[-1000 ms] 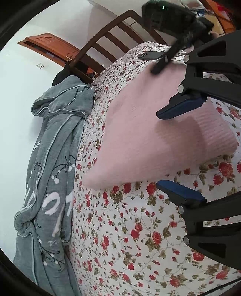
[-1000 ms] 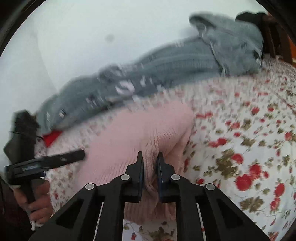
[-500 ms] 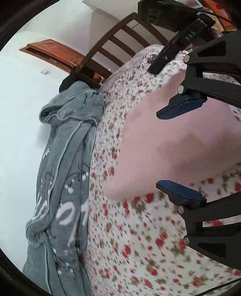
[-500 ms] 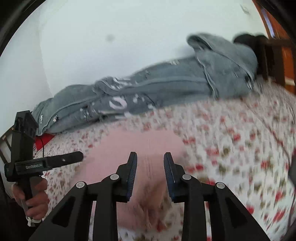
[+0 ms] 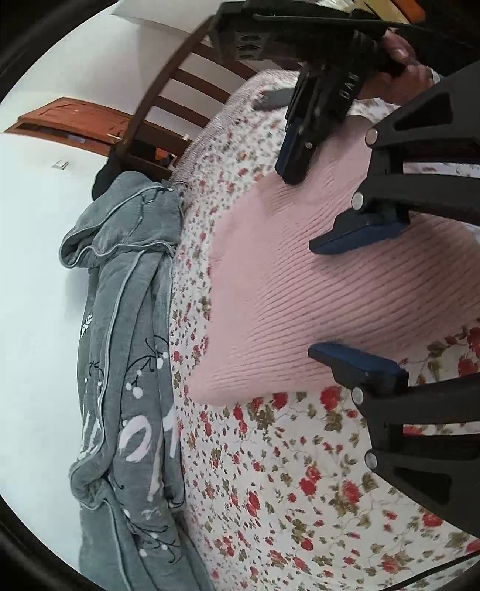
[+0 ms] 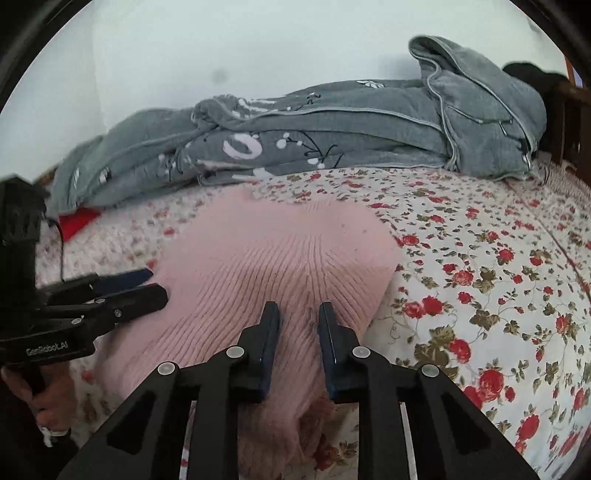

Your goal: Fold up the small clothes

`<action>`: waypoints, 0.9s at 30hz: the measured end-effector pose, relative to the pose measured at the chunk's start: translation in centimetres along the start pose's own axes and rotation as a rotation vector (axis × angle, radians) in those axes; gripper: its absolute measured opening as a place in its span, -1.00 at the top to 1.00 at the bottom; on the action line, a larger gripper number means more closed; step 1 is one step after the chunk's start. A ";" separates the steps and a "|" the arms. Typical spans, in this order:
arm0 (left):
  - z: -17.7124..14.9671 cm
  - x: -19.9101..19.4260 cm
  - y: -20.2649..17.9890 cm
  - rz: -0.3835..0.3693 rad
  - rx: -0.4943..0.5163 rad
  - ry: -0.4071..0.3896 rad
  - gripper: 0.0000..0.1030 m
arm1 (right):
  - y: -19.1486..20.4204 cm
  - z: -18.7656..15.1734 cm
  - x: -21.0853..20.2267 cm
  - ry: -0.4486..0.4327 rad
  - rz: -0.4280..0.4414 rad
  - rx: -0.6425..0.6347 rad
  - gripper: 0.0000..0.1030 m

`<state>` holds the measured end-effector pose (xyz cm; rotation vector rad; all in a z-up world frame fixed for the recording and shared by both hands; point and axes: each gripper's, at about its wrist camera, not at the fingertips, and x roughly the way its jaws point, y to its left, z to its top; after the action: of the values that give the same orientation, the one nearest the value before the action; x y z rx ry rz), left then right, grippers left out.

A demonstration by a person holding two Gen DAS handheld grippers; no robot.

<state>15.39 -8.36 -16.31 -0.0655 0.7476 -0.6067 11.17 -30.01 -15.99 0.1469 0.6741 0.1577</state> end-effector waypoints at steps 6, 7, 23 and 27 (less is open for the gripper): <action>2.5 2.7 4.7 -0.036 -0.152 0.115 -0.38 | -2.6 2.3 1.6 0.038 -0.046 0.108 -0.08; 2.3 4.3 5.8 -0.092 -0.197 0.200 -0.39 | -3.4 1.9 2.8 0.091 -0.007 0.151 -0.09; 3.3 4.0 6.5 -0.131 -0.265 0.108 0.23 | -2.9 2.7 5.9 0.132 0.209 0.286 0.53; 4.5 1.4 8.5 -0.060 -0.251 0.058 0.23 | -0.1 4.3 6.8 0.135 0.250 0.254 0.60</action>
<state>23.32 -2.77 -16.08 -0.3036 0.8783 -0.5708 19.12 -29.18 -16.76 0.4686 0.8077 0.3242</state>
